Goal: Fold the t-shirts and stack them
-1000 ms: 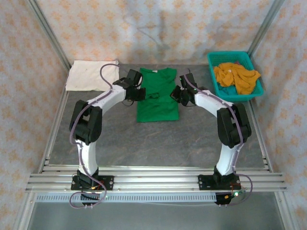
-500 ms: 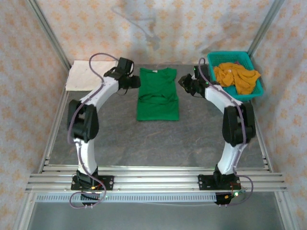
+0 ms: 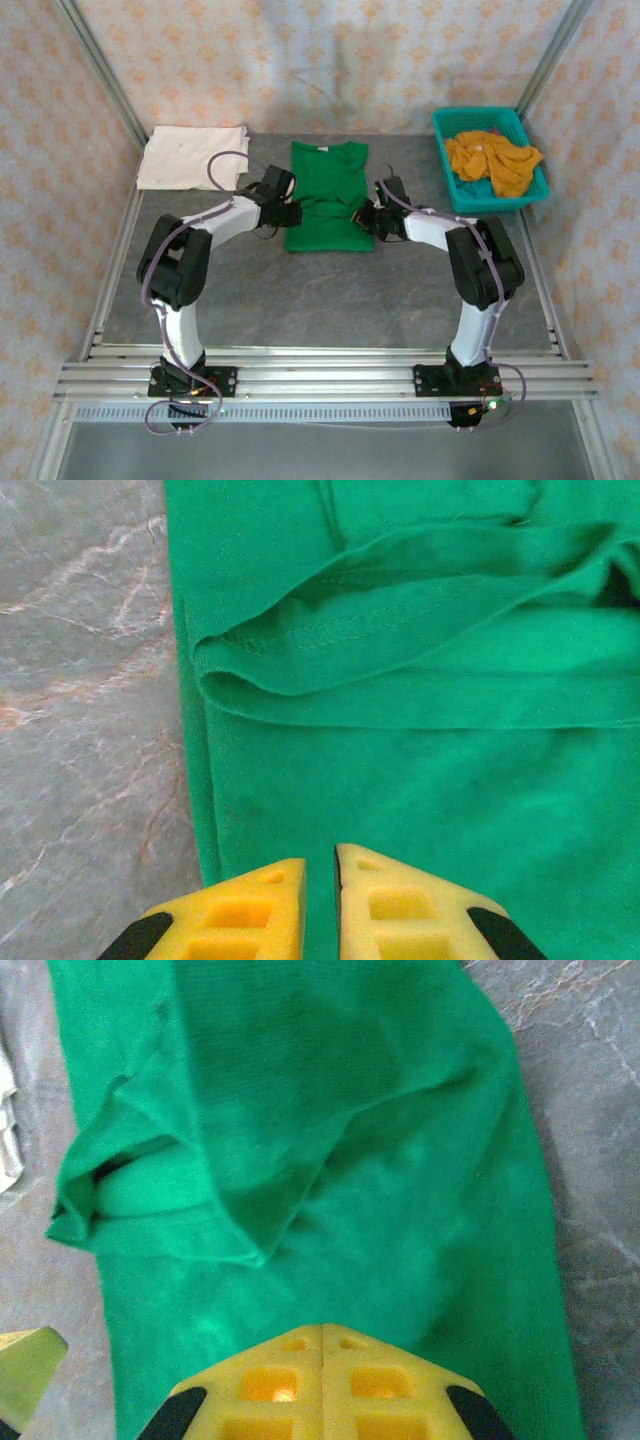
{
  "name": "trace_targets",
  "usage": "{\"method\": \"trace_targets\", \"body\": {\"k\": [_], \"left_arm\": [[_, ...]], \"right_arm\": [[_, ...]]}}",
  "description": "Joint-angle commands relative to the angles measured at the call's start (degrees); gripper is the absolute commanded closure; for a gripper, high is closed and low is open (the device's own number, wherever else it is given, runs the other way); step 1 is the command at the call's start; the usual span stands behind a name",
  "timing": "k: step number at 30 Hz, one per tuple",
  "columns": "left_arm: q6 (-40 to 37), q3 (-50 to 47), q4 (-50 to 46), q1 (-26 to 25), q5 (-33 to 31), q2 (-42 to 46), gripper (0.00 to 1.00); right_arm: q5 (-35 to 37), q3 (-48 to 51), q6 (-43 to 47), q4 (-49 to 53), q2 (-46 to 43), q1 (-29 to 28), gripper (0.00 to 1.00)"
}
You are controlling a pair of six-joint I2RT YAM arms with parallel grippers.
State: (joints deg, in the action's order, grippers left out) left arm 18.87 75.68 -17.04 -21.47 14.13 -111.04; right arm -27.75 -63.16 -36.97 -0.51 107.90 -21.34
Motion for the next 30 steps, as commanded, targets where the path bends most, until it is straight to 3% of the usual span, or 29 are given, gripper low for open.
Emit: {"method": "trace_targets", "body": {"k": [1,11,22,25,30], "left_arm": [[-2.18,5.23,1.34,0.29,-1.57,-3.53,0.85],[-5.41,19.91,-3.01,2.59,-4.47,-15.06,0.87],[-7.20,49.85,-15.36,5.92,-4.97,-26.68,0.85],[-4.90,45.88,-13.44,5.74,-4.91,-21.63,0.84],[-1.27,21.50,-1.68,3.72,-1.58,-6.94,0.83]], "right_arm": [[3.67,-3.79,0.57,-3.06,2.47,-0.06,1.00],[6.32,-11.73,0.94,-2.83,9.50,0.84,1.00],[3.07,-24.35,1.74,-1.59,15.57,5.00,1.00],[1.47,-22.42,1.52,-1.68,12.21,4.92,1.00],[0.20,-9.59,2.14,-3.59,1.50,3.78,1.00]]}}
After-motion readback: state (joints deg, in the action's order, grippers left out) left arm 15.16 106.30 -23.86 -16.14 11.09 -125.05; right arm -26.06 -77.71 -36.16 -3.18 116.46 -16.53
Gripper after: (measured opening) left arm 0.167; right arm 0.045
